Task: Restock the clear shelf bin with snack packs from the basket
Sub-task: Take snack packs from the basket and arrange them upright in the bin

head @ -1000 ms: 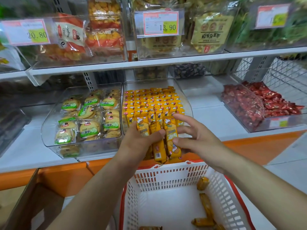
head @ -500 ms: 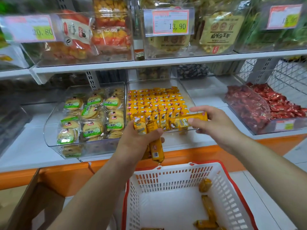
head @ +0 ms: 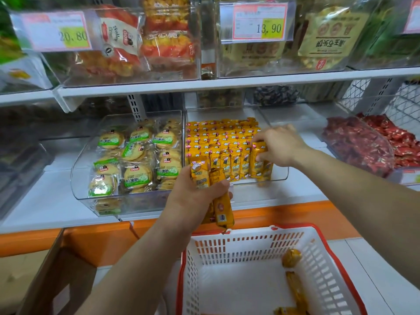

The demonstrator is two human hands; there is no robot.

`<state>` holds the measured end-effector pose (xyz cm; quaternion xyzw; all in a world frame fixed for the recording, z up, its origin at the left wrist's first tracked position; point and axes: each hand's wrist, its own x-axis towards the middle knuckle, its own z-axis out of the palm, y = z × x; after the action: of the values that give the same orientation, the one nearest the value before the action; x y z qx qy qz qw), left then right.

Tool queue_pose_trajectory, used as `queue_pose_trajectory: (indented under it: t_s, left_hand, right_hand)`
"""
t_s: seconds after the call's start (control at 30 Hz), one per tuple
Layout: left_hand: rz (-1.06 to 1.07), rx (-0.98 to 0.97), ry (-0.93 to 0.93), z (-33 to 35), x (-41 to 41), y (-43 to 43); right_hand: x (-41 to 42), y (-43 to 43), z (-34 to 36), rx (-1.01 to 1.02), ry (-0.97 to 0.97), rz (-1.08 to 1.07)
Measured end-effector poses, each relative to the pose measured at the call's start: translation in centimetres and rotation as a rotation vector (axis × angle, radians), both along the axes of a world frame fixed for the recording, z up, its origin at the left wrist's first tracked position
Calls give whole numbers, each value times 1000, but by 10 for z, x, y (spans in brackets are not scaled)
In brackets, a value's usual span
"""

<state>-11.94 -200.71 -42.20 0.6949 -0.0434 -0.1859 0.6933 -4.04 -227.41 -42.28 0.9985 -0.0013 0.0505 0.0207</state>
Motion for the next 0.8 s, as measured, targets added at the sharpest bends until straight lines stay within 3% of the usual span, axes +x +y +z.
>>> queue_pose_trajectory:
  t_s: [0.33,0.5,0.53,0.6,0.7,0.8]
  left_hand:
    - [5,-12,24,-1,3,-4]
    - [11,-19,64,2,1,-10]
    - [13,-22,71,2,0,-11]
    - [13,-36,78,3,-2,-15]
    - [33,-93,85,4,-9,-21]
    - [57,-190,117,5,-16,-30]
  right_hand:
    - [9,7,-24,-184,22,31]
    - [-22,13,-3,-62,-70,8]
    - [-36,16,1,31,-134,12]
    - [-70,23,9,411,-217,40]
    - [-121,43,9,1048,-73,60]
    - [-150,62,-4,1261,70,73]
